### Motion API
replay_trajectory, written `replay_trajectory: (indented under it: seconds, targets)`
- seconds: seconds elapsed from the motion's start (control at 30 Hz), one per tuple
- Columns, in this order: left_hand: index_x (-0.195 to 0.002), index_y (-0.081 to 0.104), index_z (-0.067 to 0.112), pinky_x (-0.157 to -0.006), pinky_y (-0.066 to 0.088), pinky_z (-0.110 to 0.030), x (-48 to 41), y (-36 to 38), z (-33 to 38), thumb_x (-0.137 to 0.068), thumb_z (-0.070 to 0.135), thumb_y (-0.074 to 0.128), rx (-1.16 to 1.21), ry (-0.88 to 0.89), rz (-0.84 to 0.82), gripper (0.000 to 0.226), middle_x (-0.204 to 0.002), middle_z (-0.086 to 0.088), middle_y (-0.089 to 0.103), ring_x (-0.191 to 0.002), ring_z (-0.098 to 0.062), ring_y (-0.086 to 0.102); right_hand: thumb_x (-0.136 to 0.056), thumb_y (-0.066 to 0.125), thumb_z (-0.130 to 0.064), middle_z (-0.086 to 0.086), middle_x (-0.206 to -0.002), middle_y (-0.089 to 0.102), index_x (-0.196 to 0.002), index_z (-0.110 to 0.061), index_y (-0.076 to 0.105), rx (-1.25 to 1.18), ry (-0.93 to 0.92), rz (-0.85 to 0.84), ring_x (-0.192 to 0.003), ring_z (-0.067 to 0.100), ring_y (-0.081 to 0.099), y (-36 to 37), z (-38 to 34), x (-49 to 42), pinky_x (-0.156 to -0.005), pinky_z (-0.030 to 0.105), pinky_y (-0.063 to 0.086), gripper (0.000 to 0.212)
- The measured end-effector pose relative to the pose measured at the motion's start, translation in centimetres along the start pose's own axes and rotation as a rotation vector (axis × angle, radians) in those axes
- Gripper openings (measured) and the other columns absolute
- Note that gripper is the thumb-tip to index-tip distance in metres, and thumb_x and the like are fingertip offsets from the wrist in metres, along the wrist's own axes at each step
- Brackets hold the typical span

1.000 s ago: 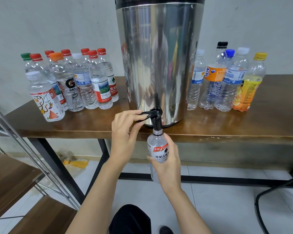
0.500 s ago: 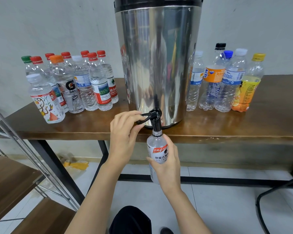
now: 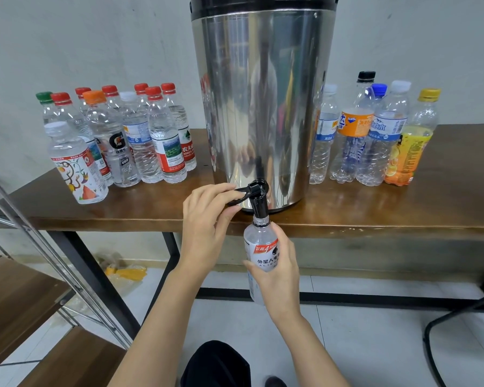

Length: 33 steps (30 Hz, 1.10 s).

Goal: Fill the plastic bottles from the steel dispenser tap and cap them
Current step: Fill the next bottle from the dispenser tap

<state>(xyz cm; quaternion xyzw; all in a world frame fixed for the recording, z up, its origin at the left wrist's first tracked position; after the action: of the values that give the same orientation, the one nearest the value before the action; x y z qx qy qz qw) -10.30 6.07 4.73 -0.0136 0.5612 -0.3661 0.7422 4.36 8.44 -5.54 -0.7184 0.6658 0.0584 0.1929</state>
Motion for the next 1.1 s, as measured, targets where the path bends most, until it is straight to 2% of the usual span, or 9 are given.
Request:
replay_trajectory:
  seconds: [0.13, 0.33, 0.53, 0.67, 0.73, 0.83, 0.97, 1.03, 1.1]
  targets:
    - [-0.113, 0.062, 0.031, -0.102, 0.033, -0.037, -0.1, 0.0, 0.2, -0.098, 0.026, 0.052, 0.011, 0.014, 0.003, 0.019, -0.120, 0.013, 0.063, -0.117, -0.009, 0.051, -0.073, 0.085, -0.006, -0.020, -0.134, 0.045, -0.132, -0.052, 0.034, -0.011, 0.005, -0.009, -0.115, -0.021, 0.041, 0.0, 0.0, 0.0, -0.083, -0.003, 0.036, 0.090]
    - [-0.106, 0.069, 0.023, -0.104, 0.021, -0.024, -1.1, -0.6, 0.5, -0.096, 0.028, 0.052, -0.093, 0.069, -0.004, 0.020, -0.107, 0.008, 0.069, -0.110, -0.018, 0.053, -0.072, 0.086, -0.008, -0.020, -0.133, 0.045, -0.134, -0.049, 0.035, -0.006, 0.016, -0.009, -0.115, -0.021, 0.041, -0.1, 0.1, -0.1, -0.084, -0.003, 0.035, 0.090]
    - [-0.098, 0.073, 0.024, -0.099, 0.021, -0.032, -4.3, -1.9, 2.4, -0.097, 0.036, 0.049, -0.180, 0.146, -0.082, 0.027, -0.095, 0.011, 0.068, -0.106, -0.020, 0.051, -0.072, 0.087, -0.009, -0.020, -0.135, 0.046, -0.139, -0.043, 0.039, -0.017, 0.024, -0.013, -0.118, -0.016, 0.043, 0.1, 0.2, -0.2, -0.085, -0.001, 0.037, 0.089]
    - [-0.110, 0.069, 0.029, -0.103, 0.022, -0.036, -6.4, -0.7, 3.7, -0.095, 0.034, 0.056, -0.195, 0.124, -0.162, 0.022, -0.087, 0.021, 0.057, -0.107, -0.020, 0.050, -0.072, 0.087, -0.010, -0.018, -0.135, 0.047, -0.137, -0.045, 0.039, -0.033, 0.036, -0.016, -0.119, -0.011, 0.045, 0.2, 0.4, -0.1, -0.084, 0.001, 0.040, 0.089]
    - [-0.117, 0.067, 0.032, -0.104, 0.025, -0.037, -6.4, -0.6, 3.1, -0.094, 0.037, 0.059, -0.127, 0.059, -0.176, 0.025, -0.088, 0.028, 0.052, -0.106, -0.014, 0.048, -0.071, 0.087, -0.009, -0.019, -0.135, 0.047, -0.137, -0.045, 0.039, -0.035, 0.032, -0.015, -0.119, -0.013, 0.045, 0.1, 0.3, -0.2, -0.084, 0.000, 0.039, 0.089]
    - [-0.122, 0.063, 0.035, -0.098, 0.039, -0.039, -5.8, -1.6, 1.3, -0.093, 0.046, 0.055, 0.047, -0.116, -0.092, 0.033, -0.097, 0.023, 0.063, -0.103, -0.010, 0.053, -0.071, 0.087, -0.008, -0.019, -0.134, 0.047, -0.135, -0.047, 0.039, -0.027, 0.021, -0.011, -0.118, -0.013, 0.045, 0.0, 0.3, -0.3, -0.084, -0.001, 0.037, 0.090]
    - [-0.120, 0.066, 0.020, -0.084, 0.042, -0.011, -5.1, -3.0, -3.2, -0.100, 0.023, 0.055, 0.136, -0.449, 0.058, 0.023, -0.107, 0.009, 0.069, -0.094, 0.007, 0.058, -0.070, 0.087, -0.008, -0.020, -0.135, 0.046, -0.136, -0.047, 0.038, -0.025, 0.026, -0.014, -0.120, -0.013, 0.044, 0.0, 0.4, -0.1, -0.086, -0.001, 0.037, 0.091]
    - [-0.122, 0.066, 0.016, -0.077, 0.040, -0.009, -4.4, -2.8, -5.8, -0.100, 0.020, 0.056, 0.050, -0.617, -0.040, 0.024, -0.112, 0.002, 0.067, -0.095, -0.002, 0.060, -0.070, 0.087, -0.008, -0.019, -0.136, 0.047, -0.137, -0.045, 0.039, -0.033, 0.031, -0.018, -0.121, -0.010, 0.045, 0.0, 0.4, -0.1, -0.086, -0.001, 0.037, 0.090]
    - [-0.124, 0.065, 0.014, -0.086, 0.041, -0.019, -3.7, -2.0, -8.2, -0.098, 0.018, 0.059, -0.050, -0.700, -0.182, 0.027, -0.119, -0.003, 0.066, -0.105, -0.019, 0.062, -0.071, 0.087, -0.007, -0.018, -0.136, 0.047, -0.138, -0.043, 0.040, -0.035, 0.030, -0.022, -0.120, -0.011, 0.045, -0.1, 0.4, -0.1, -0.085, -0.002, 0.037, 0.089]
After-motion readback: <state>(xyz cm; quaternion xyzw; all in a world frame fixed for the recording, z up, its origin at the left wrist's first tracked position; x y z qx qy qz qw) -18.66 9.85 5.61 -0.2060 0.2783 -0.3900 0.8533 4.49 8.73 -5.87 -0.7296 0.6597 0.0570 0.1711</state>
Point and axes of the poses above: each hand's wrist, its own x-axis away from the middle knuckle, its own y-axis out of the palm, z = x × y, the point moved 4 cm from there along -x, towards the middle knuckle
